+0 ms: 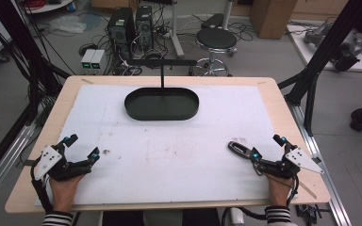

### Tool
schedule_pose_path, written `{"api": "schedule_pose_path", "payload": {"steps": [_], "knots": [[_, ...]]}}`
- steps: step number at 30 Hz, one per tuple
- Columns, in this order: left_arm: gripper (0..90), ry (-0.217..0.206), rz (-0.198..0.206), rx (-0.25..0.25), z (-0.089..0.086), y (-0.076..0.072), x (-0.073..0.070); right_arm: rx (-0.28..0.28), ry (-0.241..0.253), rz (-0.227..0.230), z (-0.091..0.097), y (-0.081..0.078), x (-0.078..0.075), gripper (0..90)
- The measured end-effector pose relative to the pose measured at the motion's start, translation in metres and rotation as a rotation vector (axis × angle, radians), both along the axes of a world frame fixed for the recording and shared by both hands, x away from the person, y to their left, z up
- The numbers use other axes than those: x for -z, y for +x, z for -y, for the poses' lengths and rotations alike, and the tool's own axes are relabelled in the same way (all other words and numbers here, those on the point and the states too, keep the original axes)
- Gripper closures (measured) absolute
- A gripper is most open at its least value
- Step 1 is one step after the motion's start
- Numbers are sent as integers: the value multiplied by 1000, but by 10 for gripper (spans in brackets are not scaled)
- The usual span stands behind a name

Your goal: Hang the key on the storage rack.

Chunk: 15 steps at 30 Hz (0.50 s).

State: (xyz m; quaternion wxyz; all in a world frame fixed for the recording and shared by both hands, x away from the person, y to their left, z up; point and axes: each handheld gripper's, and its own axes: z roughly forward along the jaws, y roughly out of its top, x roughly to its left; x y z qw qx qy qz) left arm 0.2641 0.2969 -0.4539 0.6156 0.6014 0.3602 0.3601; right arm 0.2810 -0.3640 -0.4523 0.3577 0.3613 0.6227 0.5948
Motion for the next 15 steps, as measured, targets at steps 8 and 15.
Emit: {"api": "schedule_pose_path", "payload": {"steps": [8, 15], "knots": [[53, -1, -1, -2, 0, 0, 0, 11, 13, -5, 1, 0, 0, 10], [53, -7, -8, 1, -1, 1, 0, 14, 15, -7, 1, 0, 0, 10]]}}
